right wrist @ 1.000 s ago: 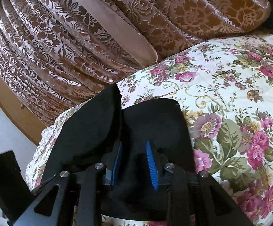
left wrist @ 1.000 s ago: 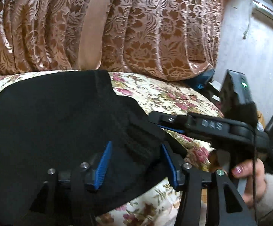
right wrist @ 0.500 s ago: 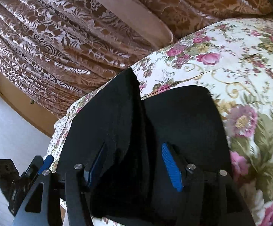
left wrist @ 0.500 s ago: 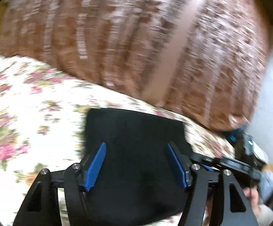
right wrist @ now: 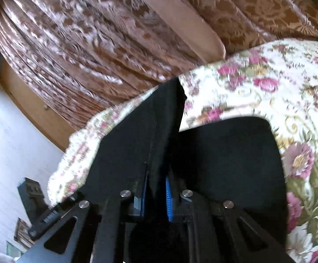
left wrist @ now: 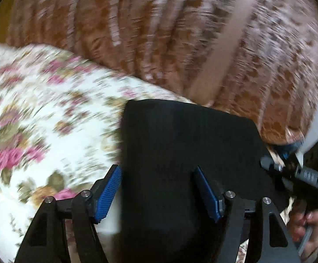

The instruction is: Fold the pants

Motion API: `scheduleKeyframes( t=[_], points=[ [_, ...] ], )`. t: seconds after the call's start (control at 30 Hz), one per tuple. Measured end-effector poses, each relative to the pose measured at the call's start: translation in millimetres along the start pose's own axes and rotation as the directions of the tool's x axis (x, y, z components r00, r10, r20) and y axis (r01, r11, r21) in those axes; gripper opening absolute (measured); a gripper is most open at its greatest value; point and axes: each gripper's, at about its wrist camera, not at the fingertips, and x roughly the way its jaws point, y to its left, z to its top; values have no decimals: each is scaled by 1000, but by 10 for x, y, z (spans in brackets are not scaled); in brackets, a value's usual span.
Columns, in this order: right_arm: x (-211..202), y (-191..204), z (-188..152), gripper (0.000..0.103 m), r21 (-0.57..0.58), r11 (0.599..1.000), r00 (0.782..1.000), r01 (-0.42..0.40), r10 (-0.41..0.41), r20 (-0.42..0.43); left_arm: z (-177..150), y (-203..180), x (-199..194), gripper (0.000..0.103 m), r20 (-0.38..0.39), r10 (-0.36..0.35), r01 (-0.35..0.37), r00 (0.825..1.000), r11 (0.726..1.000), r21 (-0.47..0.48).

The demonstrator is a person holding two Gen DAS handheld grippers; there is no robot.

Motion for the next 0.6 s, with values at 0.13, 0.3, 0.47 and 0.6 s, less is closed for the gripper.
scheduleKeyframes(
  t=[0.13, 0.3, 0.47, 0.6],
  points=[
    [-279, -23, 111, 13, -18, 999, 998, 31, -30, 62, 21, -417, -4, 70, 10, -43, 41, 999, 989, 143],
    [-492, -269, 154, 13, 17, 997, 994, 78, -79, 82, -22, -744, 78, 70, -26, -85, 89, 996, 968, 237],
    [-484, -495, 30, 13, 70, 992, 992, 109, -113, 58, -137, -904, 211, 70, -71, -69, 86, 995, 958, 275],
    [-349, -671, -91, 14, 102, 984, 989, 143, -147, 30, -279, -979, 347, 72, -83, -19, 47, 996, 934, 353]
  ],
)
